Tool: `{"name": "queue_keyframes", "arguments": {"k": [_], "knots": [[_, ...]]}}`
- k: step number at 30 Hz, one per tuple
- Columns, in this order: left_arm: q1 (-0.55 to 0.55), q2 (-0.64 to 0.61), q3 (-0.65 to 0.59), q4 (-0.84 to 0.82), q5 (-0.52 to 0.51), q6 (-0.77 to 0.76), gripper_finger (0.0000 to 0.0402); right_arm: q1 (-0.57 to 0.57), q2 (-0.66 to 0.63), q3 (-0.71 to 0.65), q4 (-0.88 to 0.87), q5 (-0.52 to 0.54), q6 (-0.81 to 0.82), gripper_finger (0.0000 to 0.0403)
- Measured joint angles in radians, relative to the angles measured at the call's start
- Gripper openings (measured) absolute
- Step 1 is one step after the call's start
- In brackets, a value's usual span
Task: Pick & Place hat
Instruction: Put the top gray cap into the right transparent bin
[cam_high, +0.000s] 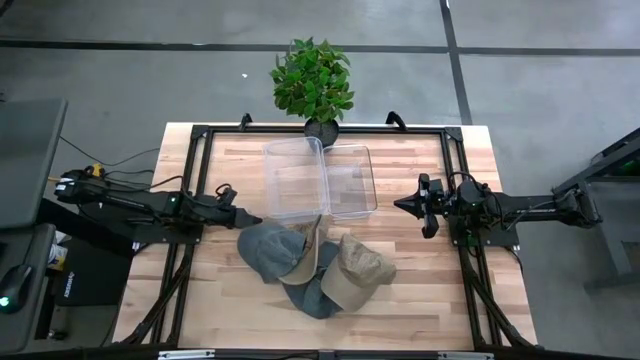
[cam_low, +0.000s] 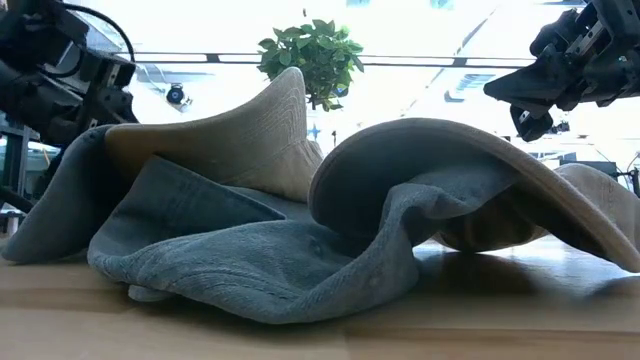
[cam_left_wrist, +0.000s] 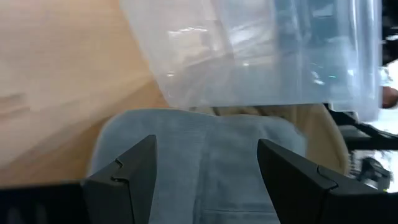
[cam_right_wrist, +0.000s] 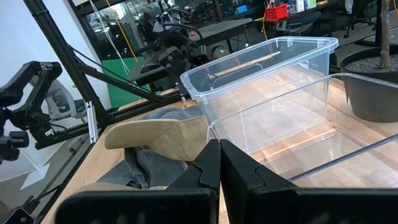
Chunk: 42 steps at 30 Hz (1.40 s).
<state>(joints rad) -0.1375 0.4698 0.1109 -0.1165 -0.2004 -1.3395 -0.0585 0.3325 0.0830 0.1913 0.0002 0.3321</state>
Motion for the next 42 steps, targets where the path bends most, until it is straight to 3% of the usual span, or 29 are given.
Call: {"name": "queue_keyframes", "arguments": {"k": [9,16,20,28,42], "knots": [[0.000,-0.045,0.220,-0.313,-0.017,0.119,0.0237,0.000,0.000,0.000,0.000,0.000,0.000,0.0001],[0.000,-0.063,0.312,-0.354,0.135,0.201,0.0237,0.000,0.000,0.000,0.000,0.000,0.000,0.0001],[0.000,-0.063,0.330,-0.384,0.240,0.212,0.0237,0.000,0.000,0.000,0.000,0.000,0.000,0.0001],[0.000,-0.062,0.330,-0.537,0.353,0.160,0.0237,0.000,0.000,0.000,0.000,0.000,0.000,0.0001],[0.000,-0.063,0.321,-0.520,0.371,0.125,0.0237,0.000,0.000,0.000,0.000,0.000,0.000,0.0001]]}}
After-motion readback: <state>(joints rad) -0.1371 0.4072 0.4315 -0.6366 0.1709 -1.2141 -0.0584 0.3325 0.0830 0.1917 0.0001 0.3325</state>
